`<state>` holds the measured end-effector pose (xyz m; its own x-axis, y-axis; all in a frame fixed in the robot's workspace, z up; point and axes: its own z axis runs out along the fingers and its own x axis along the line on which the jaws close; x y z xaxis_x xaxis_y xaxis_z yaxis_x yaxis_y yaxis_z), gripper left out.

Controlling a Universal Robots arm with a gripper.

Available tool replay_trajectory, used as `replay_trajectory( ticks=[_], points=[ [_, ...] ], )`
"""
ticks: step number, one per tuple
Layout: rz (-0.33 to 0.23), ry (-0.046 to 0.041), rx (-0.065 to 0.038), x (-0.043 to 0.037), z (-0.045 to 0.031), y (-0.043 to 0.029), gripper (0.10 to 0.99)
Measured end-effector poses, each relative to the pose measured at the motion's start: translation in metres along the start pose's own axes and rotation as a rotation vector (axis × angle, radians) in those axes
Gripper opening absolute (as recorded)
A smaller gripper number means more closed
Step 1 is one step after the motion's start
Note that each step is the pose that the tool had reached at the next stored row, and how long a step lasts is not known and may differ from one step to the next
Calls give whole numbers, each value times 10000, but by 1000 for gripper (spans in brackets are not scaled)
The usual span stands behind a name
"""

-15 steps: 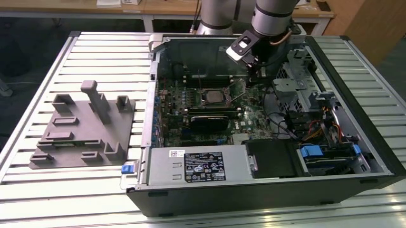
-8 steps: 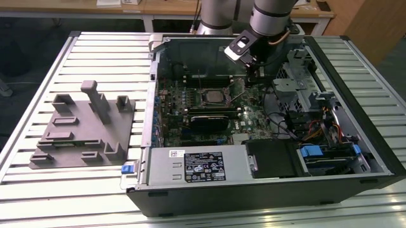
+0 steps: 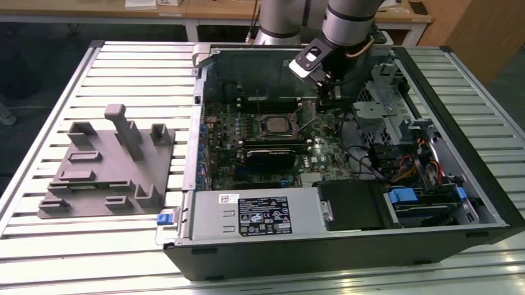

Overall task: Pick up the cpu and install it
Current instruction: 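Close the cpu cover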

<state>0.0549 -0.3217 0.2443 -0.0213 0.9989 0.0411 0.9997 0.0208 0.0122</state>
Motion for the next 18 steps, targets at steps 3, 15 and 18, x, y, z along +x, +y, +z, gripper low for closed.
replay_trajectory(
  ticks=[3,15,18],
  points=[
    [-1,10,-1,1,-6,-20,106],
    [0,45,-2,4,-14,-155,106],
    [0,45,-1,5,-13,-204,106]
  ],
)
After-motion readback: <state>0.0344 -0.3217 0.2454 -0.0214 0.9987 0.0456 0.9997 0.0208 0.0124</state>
